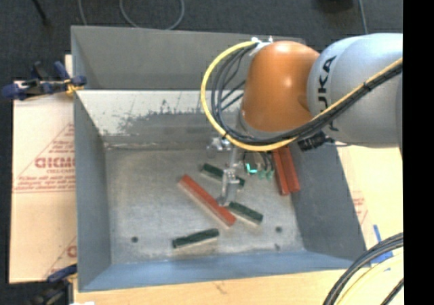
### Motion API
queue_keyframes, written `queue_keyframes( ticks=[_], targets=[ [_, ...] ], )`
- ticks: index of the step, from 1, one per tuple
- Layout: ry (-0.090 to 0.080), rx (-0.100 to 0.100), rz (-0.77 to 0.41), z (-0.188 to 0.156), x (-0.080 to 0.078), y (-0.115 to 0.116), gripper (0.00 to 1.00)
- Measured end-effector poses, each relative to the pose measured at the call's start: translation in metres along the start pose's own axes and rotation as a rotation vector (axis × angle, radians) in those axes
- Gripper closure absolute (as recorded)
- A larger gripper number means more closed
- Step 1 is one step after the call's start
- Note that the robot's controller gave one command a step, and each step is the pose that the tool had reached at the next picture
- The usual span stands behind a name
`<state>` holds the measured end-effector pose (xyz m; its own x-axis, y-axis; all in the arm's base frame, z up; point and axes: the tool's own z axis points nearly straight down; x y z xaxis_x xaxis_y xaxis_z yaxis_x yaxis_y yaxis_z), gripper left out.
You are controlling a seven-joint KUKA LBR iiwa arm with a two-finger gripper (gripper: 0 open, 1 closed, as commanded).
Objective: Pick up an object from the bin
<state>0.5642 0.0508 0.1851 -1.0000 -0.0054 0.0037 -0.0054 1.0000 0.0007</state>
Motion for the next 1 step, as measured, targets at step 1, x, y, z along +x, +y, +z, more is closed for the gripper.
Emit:
queue_keyframes(
  ticks=[1],
  targets=[
    [-0.002,-0.002,0.21,0.1161,-0.0299,-0.0434,0.0]
  ],
)
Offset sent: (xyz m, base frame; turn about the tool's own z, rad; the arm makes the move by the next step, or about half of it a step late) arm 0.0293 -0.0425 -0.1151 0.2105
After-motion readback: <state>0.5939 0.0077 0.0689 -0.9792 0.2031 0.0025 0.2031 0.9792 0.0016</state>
